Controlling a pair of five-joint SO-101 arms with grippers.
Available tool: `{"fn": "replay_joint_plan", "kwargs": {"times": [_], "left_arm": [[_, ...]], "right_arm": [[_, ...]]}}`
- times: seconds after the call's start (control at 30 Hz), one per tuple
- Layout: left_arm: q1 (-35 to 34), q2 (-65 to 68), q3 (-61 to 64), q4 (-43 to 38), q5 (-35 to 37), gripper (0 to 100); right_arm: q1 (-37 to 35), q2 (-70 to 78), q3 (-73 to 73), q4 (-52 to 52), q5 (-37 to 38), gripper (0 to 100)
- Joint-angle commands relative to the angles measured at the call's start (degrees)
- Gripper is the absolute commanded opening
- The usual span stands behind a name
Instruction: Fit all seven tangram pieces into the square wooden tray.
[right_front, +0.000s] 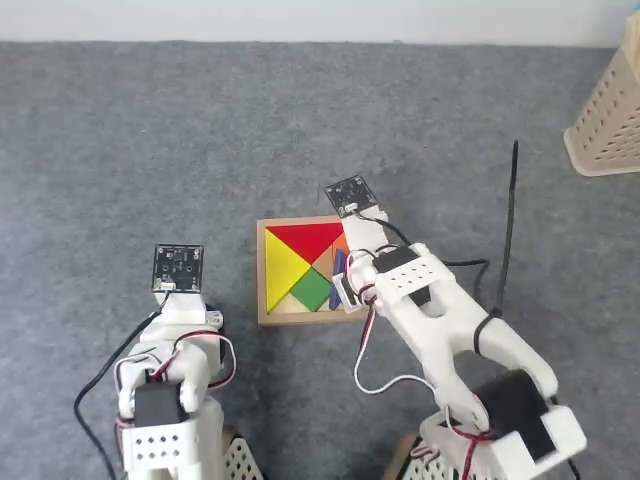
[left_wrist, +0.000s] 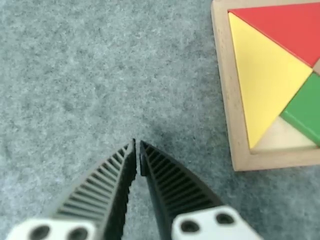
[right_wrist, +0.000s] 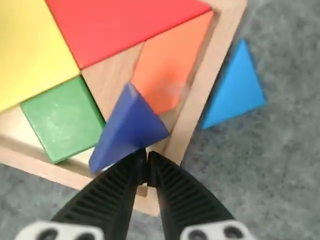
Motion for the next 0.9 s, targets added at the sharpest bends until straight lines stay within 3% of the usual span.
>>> {"fn": "replay_joint_plan", "kwargs": {"times": [0.0,0.43,0.87], "left_arm": [[-0.4,-0.9,-0.7,0.3,0.4,1],[-0.4,-0.9,-0.7,0.3,0.4,1],[-0.4,-0.9,-0.7,0.3,0.4,1]], "right_arm": [[-1.8,-0.6,-2.4,-0.5,0.9,0.6],[-3.1,-17.3,-1.5,4.0,1.0,0.6],[-3.0,-3.9,-6.5,-1.6,1.1,0.6]]}}
